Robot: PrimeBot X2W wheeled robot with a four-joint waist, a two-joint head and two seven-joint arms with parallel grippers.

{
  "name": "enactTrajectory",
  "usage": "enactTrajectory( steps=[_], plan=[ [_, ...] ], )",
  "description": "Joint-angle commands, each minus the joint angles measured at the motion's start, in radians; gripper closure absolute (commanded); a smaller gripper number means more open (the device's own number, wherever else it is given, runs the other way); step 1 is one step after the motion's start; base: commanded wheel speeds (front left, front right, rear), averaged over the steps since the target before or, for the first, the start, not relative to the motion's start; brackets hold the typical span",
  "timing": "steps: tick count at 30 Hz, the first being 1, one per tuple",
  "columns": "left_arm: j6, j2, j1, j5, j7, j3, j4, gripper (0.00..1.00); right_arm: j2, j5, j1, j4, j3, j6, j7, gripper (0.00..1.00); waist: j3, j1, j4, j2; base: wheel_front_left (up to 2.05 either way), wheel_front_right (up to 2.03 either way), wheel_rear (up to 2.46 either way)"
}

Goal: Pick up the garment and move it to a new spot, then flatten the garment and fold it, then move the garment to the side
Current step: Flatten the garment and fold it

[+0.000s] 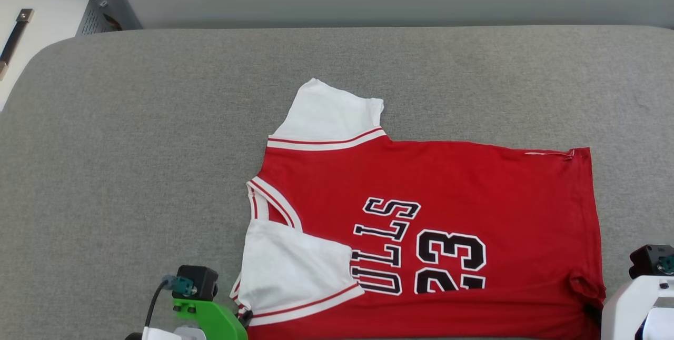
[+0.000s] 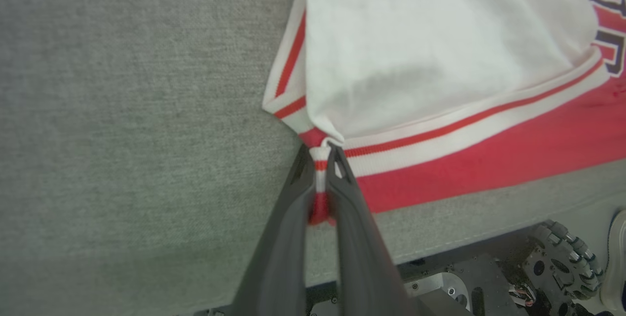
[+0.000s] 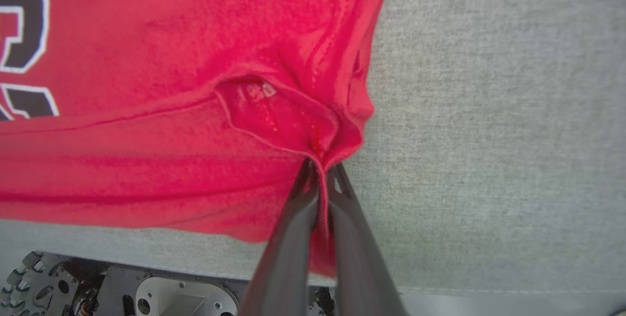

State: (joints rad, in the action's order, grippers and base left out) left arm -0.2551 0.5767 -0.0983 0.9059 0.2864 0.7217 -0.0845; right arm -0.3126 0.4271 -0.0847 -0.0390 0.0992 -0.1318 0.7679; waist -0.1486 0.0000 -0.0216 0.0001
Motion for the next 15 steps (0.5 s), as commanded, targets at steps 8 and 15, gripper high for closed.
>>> enactTrajectory(
  steps=[8, 15],
  plan=[
    [0.017, -0.027, -0.04, -0.019, -0.027, 0.007, -0.053, 0.0, -0.009, 0.006, 0.035, -0.043, -0.023, 0.001, -0.048, 0.0, 0.012, 0.0, 0.0, -0.0001, 0.0, 0.0, 0.0],
    [0.01, -0.03, -0.049, -0.039, -0.126, -0.032, -0.029, 0.0, -0.025, 0.002, 0.046, 0.015, -0.011, 0.001, -0.134, 0.0, 0.079, 0.0, 0.009, -0.0001, 0.0, 0.0, 0.0]
  ],
)
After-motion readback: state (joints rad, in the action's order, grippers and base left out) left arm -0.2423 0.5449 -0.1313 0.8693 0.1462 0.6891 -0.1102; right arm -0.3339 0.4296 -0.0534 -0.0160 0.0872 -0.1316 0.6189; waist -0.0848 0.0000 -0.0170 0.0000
